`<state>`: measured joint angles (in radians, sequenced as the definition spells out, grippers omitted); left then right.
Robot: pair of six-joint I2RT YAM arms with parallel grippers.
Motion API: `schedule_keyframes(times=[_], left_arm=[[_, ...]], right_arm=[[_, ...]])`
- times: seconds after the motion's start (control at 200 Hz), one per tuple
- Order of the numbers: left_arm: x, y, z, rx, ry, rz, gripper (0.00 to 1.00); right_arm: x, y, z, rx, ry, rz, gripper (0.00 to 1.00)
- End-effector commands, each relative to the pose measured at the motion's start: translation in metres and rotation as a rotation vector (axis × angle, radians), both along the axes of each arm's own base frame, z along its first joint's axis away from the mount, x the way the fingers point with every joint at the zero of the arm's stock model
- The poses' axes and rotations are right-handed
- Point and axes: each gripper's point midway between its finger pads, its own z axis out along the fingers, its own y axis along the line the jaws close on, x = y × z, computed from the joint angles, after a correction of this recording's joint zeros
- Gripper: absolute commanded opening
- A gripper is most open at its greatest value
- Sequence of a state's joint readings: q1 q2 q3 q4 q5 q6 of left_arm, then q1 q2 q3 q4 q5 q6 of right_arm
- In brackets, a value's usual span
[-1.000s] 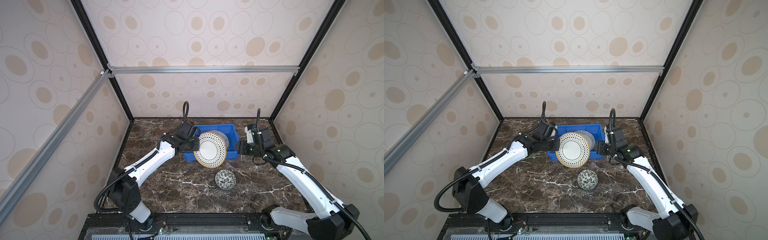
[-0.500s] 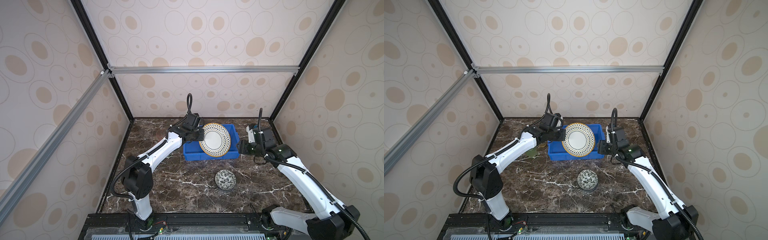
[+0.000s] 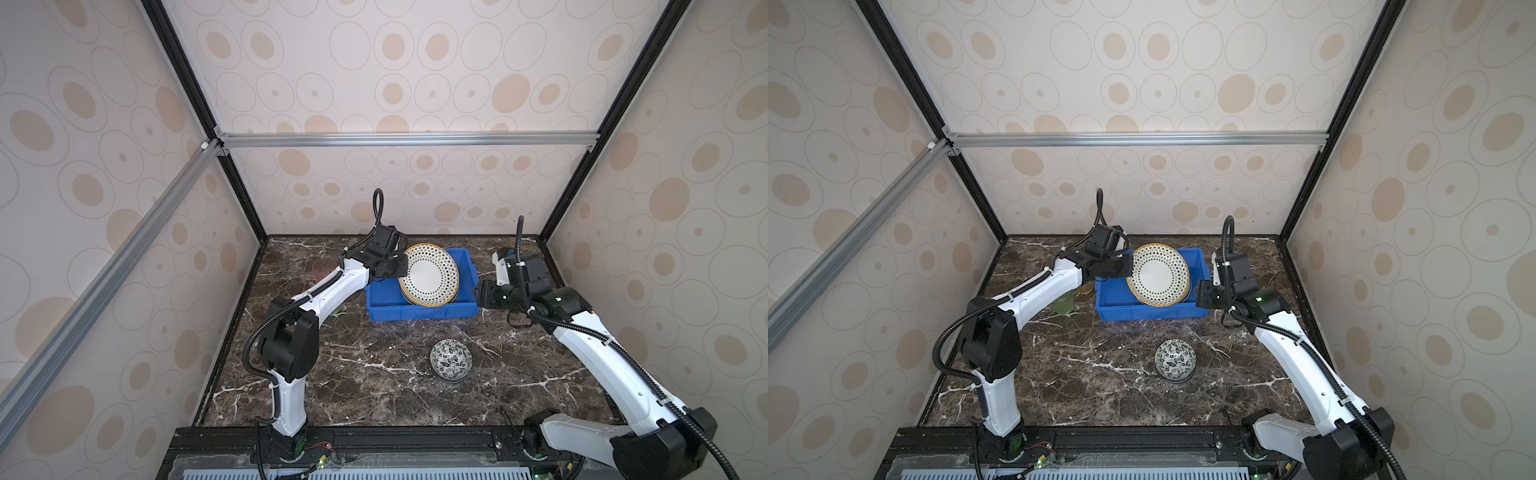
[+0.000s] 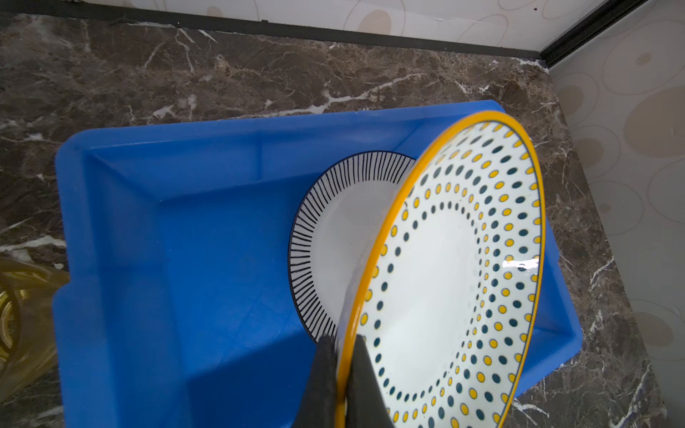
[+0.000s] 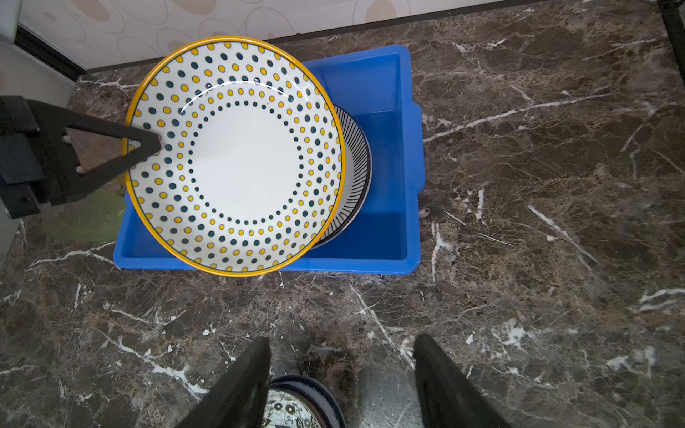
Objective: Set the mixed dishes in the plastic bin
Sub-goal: 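Lower the dotted plate into the bin against the striped plate with the left gripper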
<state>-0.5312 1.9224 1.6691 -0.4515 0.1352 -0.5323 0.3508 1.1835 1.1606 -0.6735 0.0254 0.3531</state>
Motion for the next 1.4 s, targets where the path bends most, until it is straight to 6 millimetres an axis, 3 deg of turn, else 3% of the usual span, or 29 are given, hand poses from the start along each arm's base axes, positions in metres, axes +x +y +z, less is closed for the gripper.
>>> schedule_keyframes(times=[0.0, 0.405, 1.396], left_arm=[[0.026, -0.015, 0.067, -0.161, -0.157, 0.003, 0.00], [0.038, -0.017, 0.035, -0.146, -0.098, 0.012, 0.00], [0.038, -0.022, -0.019, -0.125, 0.010, 0.017, 0.00]], right_arm=[[0.001, -0.002, -0.008, -0.004, 0.026, -0.003, 0.65], [0.005, 0.001, -0.016, -0.003, 0.046, 0.004, 0.65], [0.009, 0.010, -0.020, 0.033, 0.067, 0.028, 0.65]])
